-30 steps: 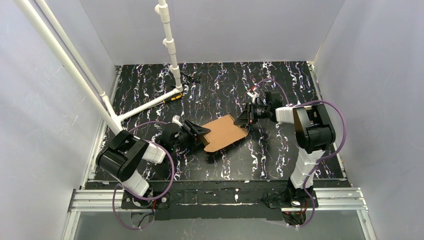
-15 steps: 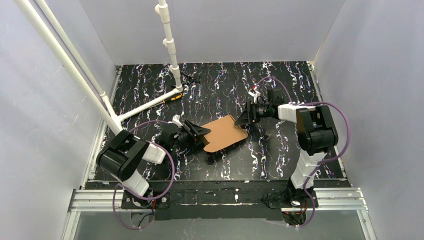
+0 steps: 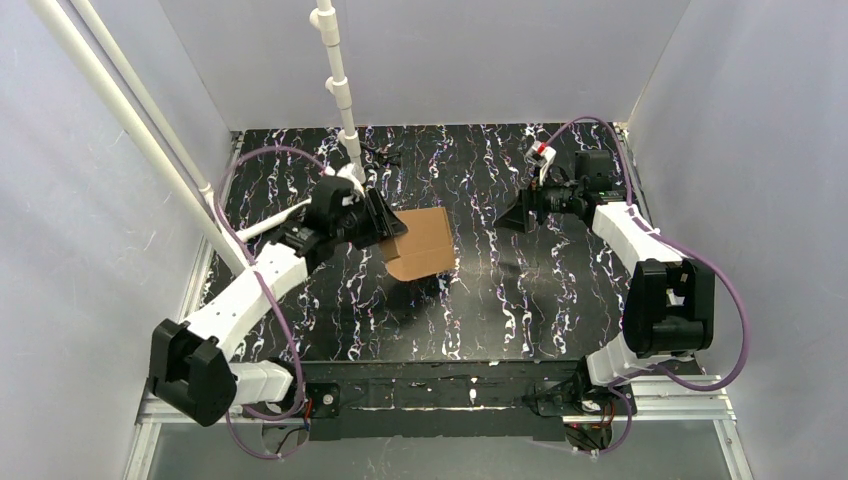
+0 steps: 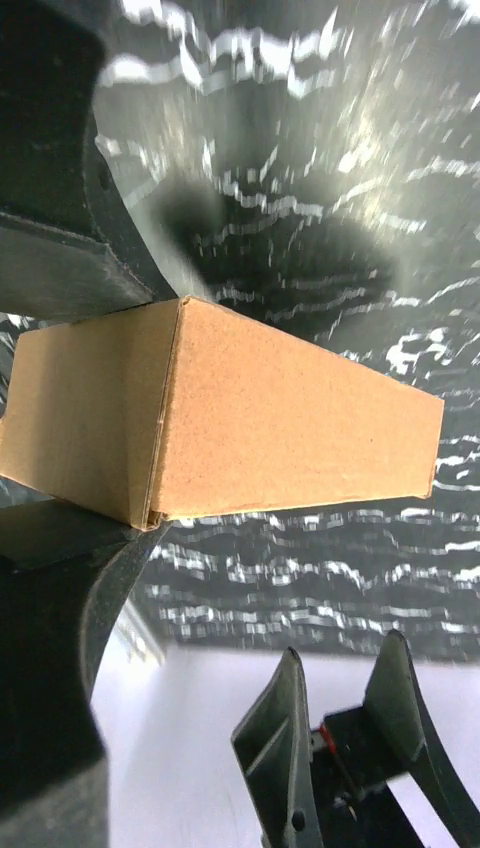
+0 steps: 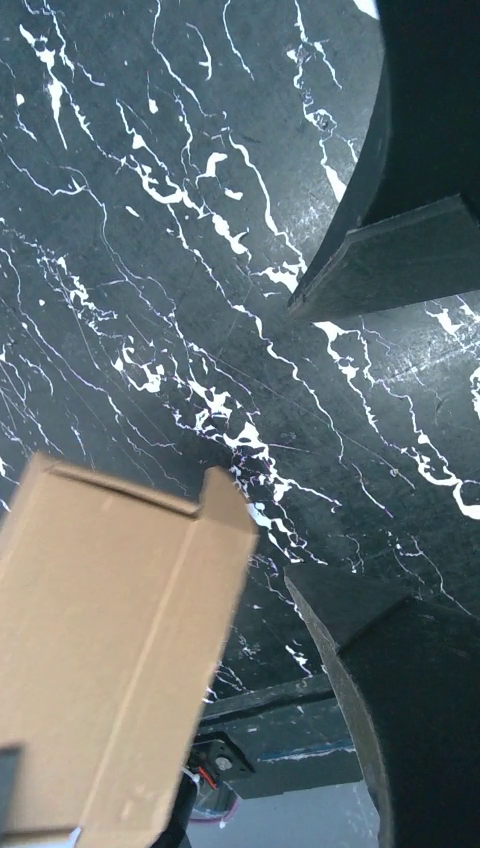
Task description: Fold the paper box
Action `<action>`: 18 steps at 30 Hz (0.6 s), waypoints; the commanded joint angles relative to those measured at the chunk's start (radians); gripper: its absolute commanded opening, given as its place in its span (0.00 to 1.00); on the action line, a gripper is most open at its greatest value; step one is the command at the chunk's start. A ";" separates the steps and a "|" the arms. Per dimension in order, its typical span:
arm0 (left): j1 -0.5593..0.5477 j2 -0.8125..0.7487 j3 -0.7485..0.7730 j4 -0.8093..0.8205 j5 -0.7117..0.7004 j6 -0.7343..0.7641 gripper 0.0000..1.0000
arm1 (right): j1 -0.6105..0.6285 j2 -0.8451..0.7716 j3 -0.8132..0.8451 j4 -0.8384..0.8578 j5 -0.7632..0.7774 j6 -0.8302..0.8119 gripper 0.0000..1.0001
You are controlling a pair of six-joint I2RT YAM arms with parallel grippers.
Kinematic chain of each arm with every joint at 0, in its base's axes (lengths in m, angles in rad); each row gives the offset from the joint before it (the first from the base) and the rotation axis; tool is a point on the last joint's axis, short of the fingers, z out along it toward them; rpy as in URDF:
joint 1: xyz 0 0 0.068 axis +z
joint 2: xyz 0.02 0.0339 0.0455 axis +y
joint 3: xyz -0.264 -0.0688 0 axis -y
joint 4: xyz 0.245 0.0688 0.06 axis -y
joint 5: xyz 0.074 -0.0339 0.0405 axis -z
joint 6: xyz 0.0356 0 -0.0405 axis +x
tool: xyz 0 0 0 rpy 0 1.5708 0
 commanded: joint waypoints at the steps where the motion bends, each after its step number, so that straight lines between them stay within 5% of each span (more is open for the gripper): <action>1: 0.007 -0.002 0.236 -0.539 -0.165 0.391 0.34 | 0.004 -0.021 -0.011 -0.027 -0.002 -0.057 0.98; 10: -0.109 0.230 0.709 -0.951 -0.588 0.596 0.32 | 0.004 -0.011 -0.014 -0.034 0.008 -0.062 0.98; 18: -0.294 0.450 0.837 -1.030 -0.975 0.646 0.30 | 0.004 0.001 -0.017 -0.034 0.013 -0.062 0.98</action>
